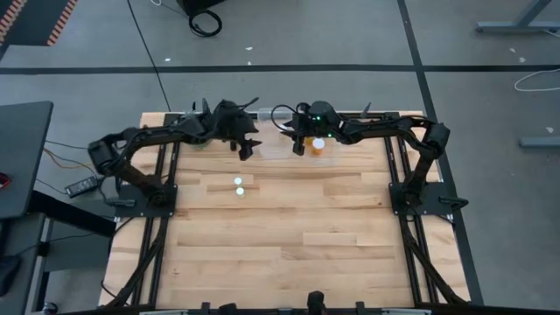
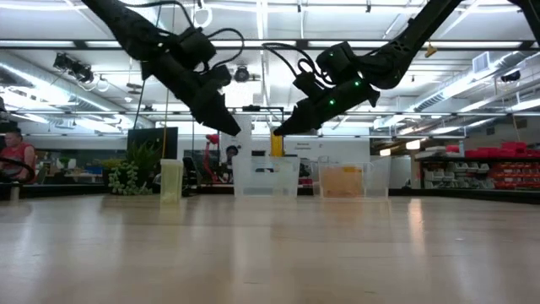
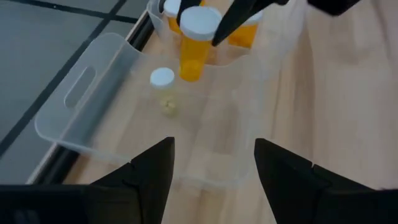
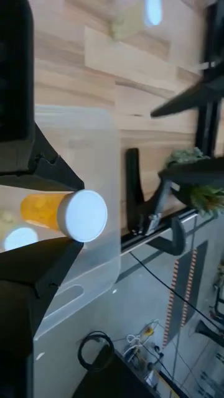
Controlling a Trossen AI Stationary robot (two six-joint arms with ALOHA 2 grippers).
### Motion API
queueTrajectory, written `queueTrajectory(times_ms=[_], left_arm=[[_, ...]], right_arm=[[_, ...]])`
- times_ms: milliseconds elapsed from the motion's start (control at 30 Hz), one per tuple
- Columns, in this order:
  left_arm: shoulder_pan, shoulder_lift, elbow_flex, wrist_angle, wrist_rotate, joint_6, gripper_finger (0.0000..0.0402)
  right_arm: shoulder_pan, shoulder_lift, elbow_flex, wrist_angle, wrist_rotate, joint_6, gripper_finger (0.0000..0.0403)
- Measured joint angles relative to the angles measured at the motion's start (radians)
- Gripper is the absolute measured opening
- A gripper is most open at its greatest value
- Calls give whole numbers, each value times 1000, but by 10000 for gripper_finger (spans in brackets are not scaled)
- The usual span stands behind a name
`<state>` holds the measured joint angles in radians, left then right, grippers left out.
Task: Pick and place medicine bottles into bin by pill shape (circle, oval)
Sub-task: Put the small orange pill into the left transparent bin
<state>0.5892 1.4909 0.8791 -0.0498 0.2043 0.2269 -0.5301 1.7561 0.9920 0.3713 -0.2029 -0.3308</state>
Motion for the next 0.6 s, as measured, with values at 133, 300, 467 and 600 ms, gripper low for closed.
queueTrajectory(times_ms=[133, 300, 467, 600], left_arm=[[-8, -74, -76, 50, 3, -65, 231], [-56, -171, -179, 131, 5, -123, 231], [-109, -253, -294, 237, 9, -178, 231], [-133, -302, -362, 285, 7, -198, 231]], right_arm=[[0, 0, 0, 26, 0, 17, 131], [0, 0, 1, 58, -5, 27, 131], [2, 0, 2, 55, -9, 32, 131], [3, 0, 2, 55, -13, 45, 131]])
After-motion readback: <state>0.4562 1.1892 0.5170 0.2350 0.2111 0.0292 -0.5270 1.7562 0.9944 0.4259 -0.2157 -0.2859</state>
